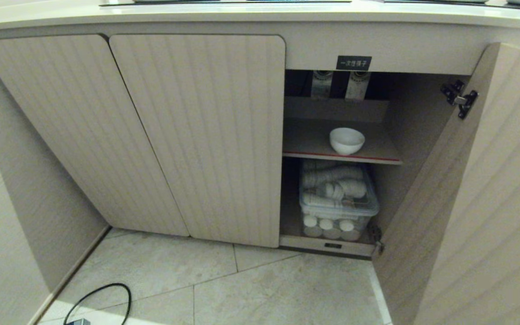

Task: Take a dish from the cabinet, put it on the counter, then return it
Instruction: Close the cabinet door

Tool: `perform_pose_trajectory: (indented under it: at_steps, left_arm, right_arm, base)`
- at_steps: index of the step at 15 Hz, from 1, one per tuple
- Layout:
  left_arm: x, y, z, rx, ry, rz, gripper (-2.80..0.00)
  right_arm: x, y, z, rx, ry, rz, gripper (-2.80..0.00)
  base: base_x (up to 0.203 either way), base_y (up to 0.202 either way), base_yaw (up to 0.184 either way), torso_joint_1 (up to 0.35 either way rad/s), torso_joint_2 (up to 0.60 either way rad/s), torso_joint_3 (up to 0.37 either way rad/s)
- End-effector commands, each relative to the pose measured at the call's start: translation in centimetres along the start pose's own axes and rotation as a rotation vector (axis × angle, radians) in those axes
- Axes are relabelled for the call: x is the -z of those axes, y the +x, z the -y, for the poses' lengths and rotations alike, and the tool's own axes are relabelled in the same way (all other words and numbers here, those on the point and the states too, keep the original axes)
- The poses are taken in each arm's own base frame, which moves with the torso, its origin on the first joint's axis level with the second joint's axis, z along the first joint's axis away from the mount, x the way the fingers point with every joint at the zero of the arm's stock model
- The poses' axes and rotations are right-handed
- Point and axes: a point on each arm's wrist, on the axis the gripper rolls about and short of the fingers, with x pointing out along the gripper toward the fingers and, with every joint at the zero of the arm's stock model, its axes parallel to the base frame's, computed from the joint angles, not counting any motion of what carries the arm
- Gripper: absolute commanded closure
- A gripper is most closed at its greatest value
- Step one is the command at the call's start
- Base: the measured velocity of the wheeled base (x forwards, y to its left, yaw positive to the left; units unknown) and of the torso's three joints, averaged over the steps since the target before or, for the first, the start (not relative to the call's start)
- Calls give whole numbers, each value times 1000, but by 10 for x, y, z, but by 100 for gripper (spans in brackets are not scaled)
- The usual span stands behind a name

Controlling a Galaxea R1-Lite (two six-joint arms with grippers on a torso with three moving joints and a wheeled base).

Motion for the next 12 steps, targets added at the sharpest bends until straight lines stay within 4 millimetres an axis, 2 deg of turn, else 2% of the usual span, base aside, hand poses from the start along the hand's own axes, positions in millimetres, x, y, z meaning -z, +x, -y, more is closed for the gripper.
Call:
perform_pose_trajectory:
  at_steps: [1, 12]
  left_arm:
    - [0, 0, 0, 0, 0, 0, 0]
    - [0, 0, 0, 0, 0, 0, 0]
  right_arm:
    - [3, 2, -2, -1, -47, -25, 0]
    - [-2, 7, -4, -89, 5, 13, 0]
  base:
    - [0, 0, 0, 0, 0, 0]
    - [0, 0, 0, 0, 0, 0]
